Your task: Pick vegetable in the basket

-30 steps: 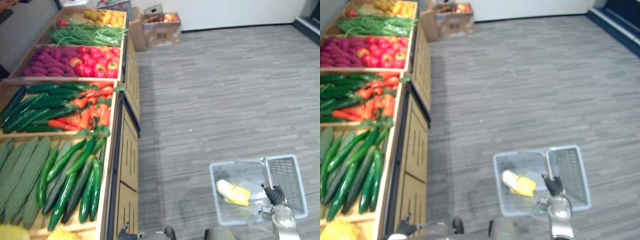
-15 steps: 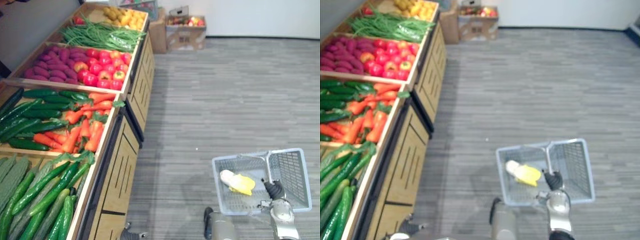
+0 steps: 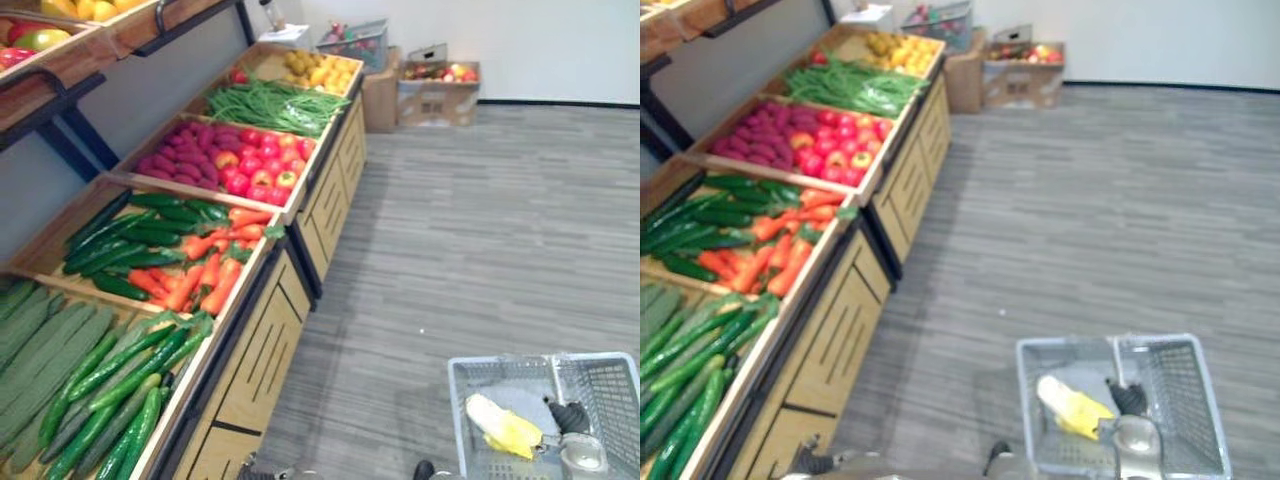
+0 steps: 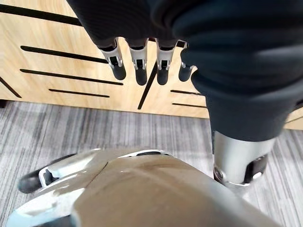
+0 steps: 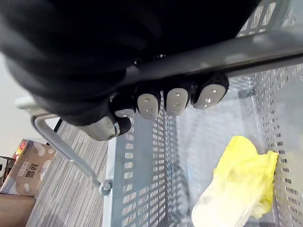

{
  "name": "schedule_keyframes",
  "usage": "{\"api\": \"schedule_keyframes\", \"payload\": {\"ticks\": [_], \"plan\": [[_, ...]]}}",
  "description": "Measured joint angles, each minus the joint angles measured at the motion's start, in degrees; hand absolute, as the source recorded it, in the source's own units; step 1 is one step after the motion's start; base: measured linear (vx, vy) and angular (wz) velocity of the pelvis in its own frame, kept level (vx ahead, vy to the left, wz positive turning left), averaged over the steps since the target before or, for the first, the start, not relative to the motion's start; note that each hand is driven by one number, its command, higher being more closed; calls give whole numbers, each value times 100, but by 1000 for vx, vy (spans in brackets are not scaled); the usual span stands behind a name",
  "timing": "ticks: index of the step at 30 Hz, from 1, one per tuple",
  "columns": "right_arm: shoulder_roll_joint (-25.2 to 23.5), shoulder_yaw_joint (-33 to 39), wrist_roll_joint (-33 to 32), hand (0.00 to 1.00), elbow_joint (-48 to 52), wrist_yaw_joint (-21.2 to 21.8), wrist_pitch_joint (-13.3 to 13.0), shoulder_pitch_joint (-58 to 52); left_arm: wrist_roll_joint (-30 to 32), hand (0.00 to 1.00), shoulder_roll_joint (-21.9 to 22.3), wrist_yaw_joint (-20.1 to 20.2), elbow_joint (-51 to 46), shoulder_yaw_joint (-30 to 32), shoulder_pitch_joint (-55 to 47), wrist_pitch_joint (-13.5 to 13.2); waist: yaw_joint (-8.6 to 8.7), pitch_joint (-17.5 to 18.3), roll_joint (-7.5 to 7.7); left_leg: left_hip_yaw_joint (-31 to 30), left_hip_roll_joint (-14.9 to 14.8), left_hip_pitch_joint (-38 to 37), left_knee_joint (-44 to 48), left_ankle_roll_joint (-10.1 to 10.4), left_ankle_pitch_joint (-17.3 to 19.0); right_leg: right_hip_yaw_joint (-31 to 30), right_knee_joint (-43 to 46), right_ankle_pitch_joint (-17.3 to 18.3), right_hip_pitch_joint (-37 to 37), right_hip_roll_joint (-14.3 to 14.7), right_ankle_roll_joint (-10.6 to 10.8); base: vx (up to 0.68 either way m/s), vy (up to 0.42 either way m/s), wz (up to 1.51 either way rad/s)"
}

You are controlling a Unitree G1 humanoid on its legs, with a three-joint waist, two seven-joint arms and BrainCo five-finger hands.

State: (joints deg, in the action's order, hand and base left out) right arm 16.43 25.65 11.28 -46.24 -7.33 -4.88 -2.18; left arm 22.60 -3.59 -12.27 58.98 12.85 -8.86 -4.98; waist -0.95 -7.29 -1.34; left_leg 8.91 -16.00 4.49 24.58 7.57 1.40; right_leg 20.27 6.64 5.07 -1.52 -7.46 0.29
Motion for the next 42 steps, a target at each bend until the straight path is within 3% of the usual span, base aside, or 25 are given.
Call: {"api": "schedule_keyframes", "payload": {"ticks": [3, 5, 7, 8, 12, 14, 15, 16, 17, 19, 21, 23, 26, 28, 29, 30, 31, 33, 34, 35, 36, 38, 39, 40, 42], "plan": [[70, 63, 1, 100, -59, -42, 13, 109, 2, 0, 9, -5, -20, -3, 8, 4, 7, 0, -19, -41, 314, 147, -1516, 46, -11, 191, -118, -31, 86, -87, 56, 78, 81, 32], [53, 39, 1, 100, -70, -122, 14, 108, 2, 0, 61, -10, -20, -3, 8, 4, -11, -5, -112, 23, 491, 294, -1916, 28, -27, 335, -208, -40, 231, -96, 169, 93, 182, 31], [55, -8, 2, 100, -6, -152, 67, 58, 8, 0, 235, -16, -7, -1, -26, 12, -76, 17, -402, 202, 637, 319, -2039, -190, -197, 376, -163, 82, 450, -33, 455, 151, 310, 7], [10, -66, 1, 100, -8, -163, 92, 61, 6, 0, 259, -17, 7, 24, -41, 7, -111, 17, -379, 131, 687, 301, -1960, -290, -274, 287, -132, 124, 493, -79, 521, 172, 307, -13], [-122, -382, 41, 100, 63, -165, 85, 57, 18, 0, 152, -8, 59, 79, -236, 17, -174, 215, -42, 335, 1398, 146, -1701, -559, 365, -88, 182, 349, 471, -847, 1023, 243, 284, -21], [-215, -426, 216, 100, 66, -127, 88, 11, 20, 0, 55, -1, 366, -31, -300, 67, -196, 205, 9, 458, 1643, -210, -1723, -741, 603, -840, 2387, 338, -354, -1280, 962, 240, 275, -17], [-278, -449, 226, 100, 65, -113, 88, -4, 14, 0, 13, 3, 384, -109, -325, 73, -158, 188, 39, 441, 1662, -313, -1725, -781, 651, -1031, 2936, 113, -605, -1319, 817, 246, 192, 10], [-413, -442, 215, 100, 46, -99, 82, -17, 19, 0, -114, 10, 377, -258, -374, 75, -66, 162, 106, 316, 1686, -567, -1769, -843, 721, -1380, 3801, -503, -975, -1329, 771, 293, 156, 25], [-460, -418, 190, 100, 44, -100, 62, -14, 16, 0, -122, 10, 369, -280, -382, 88, -38, 152, 119, 269, 1672, -691, -1806, -914, 728, -1536, 4098, -662, -1082, -1278, 829, 333, 87, 32], [-517, -315, 140, 100, 23, -112, -55, 30, -42, 0, -152, 19, 376, -238, -432, 216, -8, 132, 155, 114, 1539, -1009, -1821, -967, 803, -1582, 4391, 105, -1255, -965, 721, 308, 2, 43], [-510, -249, 169, 100, 16, -121, -65, 85, -96, 0, -193, 3, 301, -159, -386, 238, -19, 91, 243, -82, 1493, -1187, -1905, -942, 797, -1348, 3831, 399, -1310, -858, 593, 315, -109, 68], [-508, -97, 184, 100, 6, -130, -60, 137, -166, 0, -144, -12, 189, -37, -264, 240, -50, 79, 240, -309, 1353, -1237, -1902, -831, 861, -1329, 2900, 414, -1333, -756, 563, 296, -185, 68], [-571, 130, 174, 100, -292, -127, -50, 192, -168, 0, -86, -47, 105, 220, 6, 225, -84, 95, 229, -708, 1009, -1273, -1799, -450, 1095, -2003, 1417, 292, -1300, -604, 674, 283, -346, 66], [-789, 331, 112, 100, -426, -126, -51, 116, -167, 0, -58, -98, -44, 599, 68, 215, -79, 181, 436, -1021, 818, -1267, -1683, -33, 1357, -2391, 943, 214, -1218, -666, 802, 311, -532, 66], [-819, 348, 107, 100, -437, -126, -52, 84, -166, 0, -64, -104, -49, 701, 85, 205, -78, 210, 493, -1127, 741, -1289, -1680, 92, 1439, -2283, 1045, -95, -1219, -702, 1173, 271, -571, 82], [-801, 561, 19, 100, -487, -133, -55, 62, -166, 0, 106, -108, -13, 823, 115, 201, -74, 220, 278, -1305, 393, -1276, -1642, 211, 1461, -1882, 1454, 123, -1244, -472, 1047, 345, -634, 83], [-769, 737, -19, 100, -588, -186, -52, 51, -166, 0, 300, -118, -39, 953, 89, 176, -91, 289, 117, -1274, 156, -1230, -1644, 218, 1221, -1645, 1762, 381, -1318, -337, 856, 279, -483, 83], [-720, 829, -62, 100, -698, -195, -42, 28, -199, 0, 372, -141, -59, 1120, 68, 186, -59, 298, 60, -1320, 2, -936, -1624, 154, 628, -1181, 1965, 582, -1264, -355, 667, 255, -476, 101], [-725, 953, -79, 100, -756, -202, -26, 13, -223, 0, 388, -146, -69, 1188, 81, 188, -32, 296, 58, -1290, -69, -767, -1622, -15, 292, -873, 1909, 630, -1136, -383, 583, 277, -557, 171], [-732, 1163, -134, 100, -882, -210, 28, -52, -224, 0, 388, -153, -89, 1231, 82, 188, 21, 292, 65, -1077, -171, -563, -1592, -288, -115, -364, 1729, 670, -814, -416, 494, 220, -430, 178], [-717, 1271, -184, 100, -919, -230, 100, -120, -224, 0, 361, -157, -91, 1232, 72, 189, 61, 273, 94, -645, -228, -465, -1431, -420, -243, -32, 1602, 702, -574, -452, 422, 163, -383, 187], [-632, 1568, -278, 100, -1102, -255, 108, -265, -218, 0, 340, -169, -83, 1163, 26, 253, 111, 264, 110, 767, -356, -403, -1018, -343, -156, 649, 1290, 747, -3, -455, 342, 94, -274, 147], [-614, 1667, -282, 100, -1126, -254, 109, -278, -216, 0, 340, -179, -84, 1145, 12, 259, 104, 264, 111, 1099, -307, -449, -1002, -297, -124, 775, 1207, 748, 87, -455, 341, 56, -172, 110], [-559, 1813, -293, 100, -1194, -266, 108, -237, -210, 0, 337, -209, -78, 1078, -16, 267, 98, 265, 113, 1402, -96, -482, -1199, -193, -42, 917, 1059, 748, 171, -444, 340, 31, -97, 79], [-449, 1918, -339, 100, -1341, -266, 106, -166, -206, 0, 343, -213, -66, 1027, -102, 279, 87, 262, 109, 1199, 356, -483, -1789, -161, -21, 1043, 929, 694, 162, -428, 346, 13, -26, 57]]}}
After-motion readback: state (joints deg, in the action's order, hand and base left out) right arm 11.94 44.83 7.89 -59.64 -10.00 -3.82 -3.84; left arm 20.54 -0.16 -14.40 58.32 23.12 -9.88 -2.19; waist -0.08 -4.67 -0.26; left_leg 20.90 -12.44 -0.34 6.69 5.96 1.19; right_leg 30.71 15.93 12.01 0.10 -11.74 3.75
